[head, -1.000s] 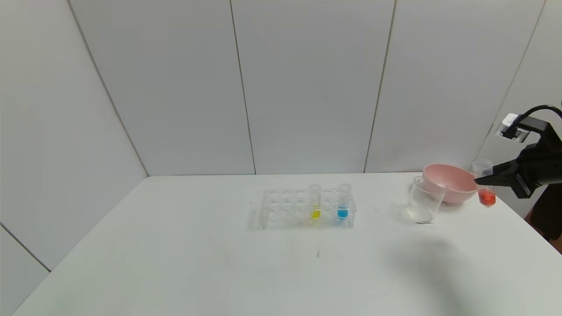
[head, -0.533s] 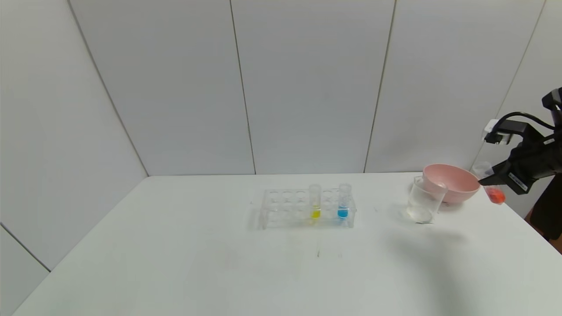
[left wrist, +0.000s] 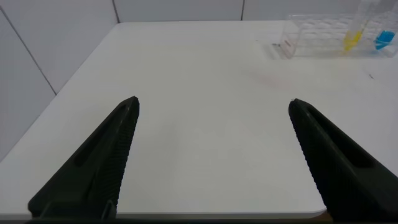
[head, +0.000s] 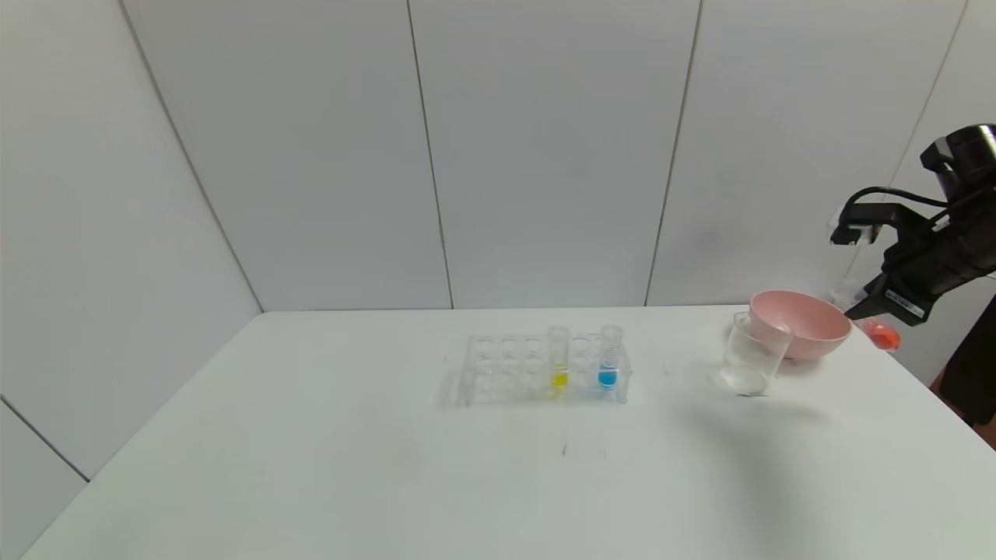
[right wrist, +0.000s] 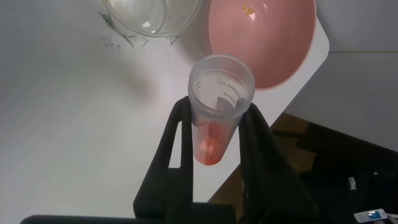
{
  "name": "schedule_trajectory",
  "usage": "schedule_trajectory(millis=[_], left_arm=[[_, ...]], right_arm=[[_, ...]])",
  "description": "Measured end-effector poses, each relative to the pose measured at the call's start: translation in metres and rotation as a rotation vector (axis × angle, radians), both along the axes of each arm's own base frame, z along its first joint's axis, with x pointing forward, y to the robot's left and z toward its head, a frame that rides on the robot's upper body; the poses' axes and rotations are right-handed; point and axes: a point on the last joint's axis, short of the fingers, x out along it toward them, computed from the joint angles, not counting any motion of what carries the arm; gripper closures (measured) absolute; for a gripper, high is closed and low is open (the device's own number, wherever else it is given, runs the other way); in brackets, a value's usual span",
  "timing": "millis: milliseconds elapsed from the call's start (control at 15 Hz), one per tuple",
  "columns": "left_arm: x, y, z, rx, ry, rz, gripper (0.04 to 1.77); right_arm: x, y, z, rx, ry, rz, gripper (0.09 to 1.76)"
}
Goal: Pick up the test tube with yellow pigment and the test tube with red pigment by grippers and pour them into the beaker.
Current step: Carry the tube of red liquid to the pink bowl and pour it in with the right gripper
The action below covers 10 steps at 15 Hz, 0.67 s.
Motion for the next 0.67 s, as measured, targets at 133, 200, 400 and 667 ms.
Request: schedule_trajectory(millis=[133,200,400,667], left_arm=[[0.0,0.0,0.0,0.0,0.0,0.0,0.09],[0.0,0.0,0.0,0.0,0.0,0.0,0.09],[0.0,0.0,0.0,0.0,0.0,0.0,0.09],[0.0,0.0,0.0,0.0,0.0,0.0,0.09]], right_arm=[[0.005,0.004,-0.003,-0.079,0.011,0.012,1.35],[0.008,0.007,-0.004,-0.094,0.011,0.017,1.35],[0.013,0.018,-0.008,-0.1,0.012,0.047,1.35],[0.02,0.033,-0.014,-0.159,0.016,0.053,1.35]])
